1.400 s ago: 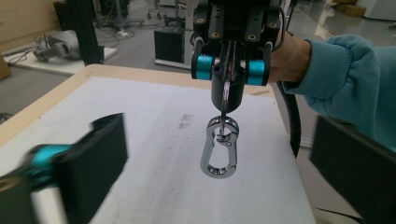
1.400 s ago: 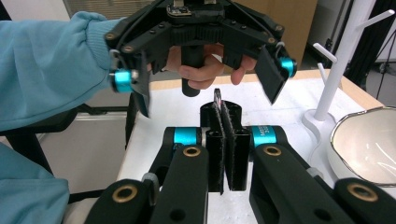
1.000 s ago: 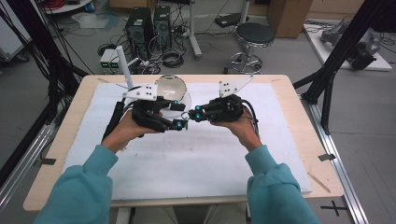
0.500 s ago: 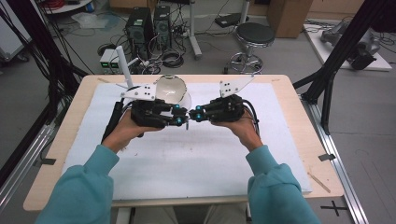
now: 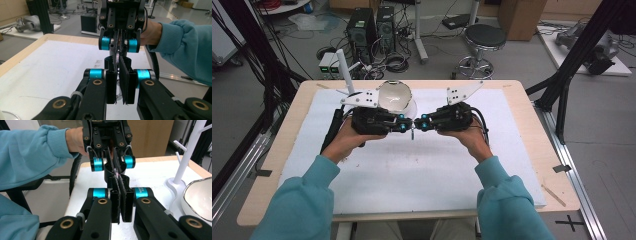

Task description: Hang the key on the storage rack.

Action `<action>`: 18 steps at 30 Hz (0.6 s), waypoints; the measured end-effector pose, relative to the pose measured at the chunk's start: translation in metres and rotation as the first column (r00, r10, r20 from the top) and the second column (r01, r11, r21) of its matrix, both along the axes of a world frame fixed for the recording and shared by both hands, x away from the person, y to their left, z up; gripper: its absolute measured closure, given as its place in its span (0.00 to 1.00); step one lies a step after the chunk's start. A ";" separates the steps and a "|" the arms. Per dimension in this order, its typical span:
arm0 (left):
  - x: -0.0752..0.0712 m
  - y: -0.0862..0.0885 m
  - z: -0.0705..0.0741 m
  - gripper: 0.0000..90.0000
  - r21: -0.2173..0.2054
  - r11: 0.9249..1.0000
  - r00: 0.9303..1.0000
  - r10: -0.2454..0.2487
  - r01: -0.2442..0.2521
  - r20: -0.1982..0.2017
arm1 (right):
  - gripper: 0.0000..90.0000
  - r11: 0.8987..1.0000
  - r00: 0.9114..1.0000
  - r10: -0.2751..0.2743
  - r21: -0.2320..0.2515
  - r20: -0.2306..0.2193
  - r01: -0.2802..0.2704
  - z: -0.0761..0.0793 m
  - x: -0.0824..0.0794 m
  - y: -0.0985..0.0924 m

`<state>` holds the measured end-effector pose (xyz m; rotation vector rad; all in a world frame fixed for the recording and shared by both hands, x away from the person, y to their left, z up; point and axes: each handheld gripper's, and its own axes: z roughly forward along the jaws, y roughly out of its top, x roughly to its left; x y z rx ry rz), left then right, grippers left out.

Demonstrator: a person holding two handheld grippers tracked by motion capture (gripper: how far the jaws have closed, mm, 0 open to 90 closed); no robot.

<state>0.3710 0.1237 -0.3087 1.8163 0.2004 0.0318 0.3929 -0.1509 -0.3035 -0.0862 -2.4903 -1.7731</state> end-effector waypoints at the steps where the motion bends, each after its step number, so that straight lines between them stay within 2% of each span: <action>1: 0.000 0.000 0.000 0.94 0.001 1.000 1.000 0.002 -0.002 -0.002 | 0.99 1.000 1.000 -0.003 0.000 0.000 0.003 0.000 0.000 0.000; 18: 0.000 0.003 0.000 0.98 -0.008 0.999 0.999 -0.034 0.034 -0.016 | 0.99 1.000 1.000 0.029 0.009 -0.002 -0.029 -0.001 0.000 0.001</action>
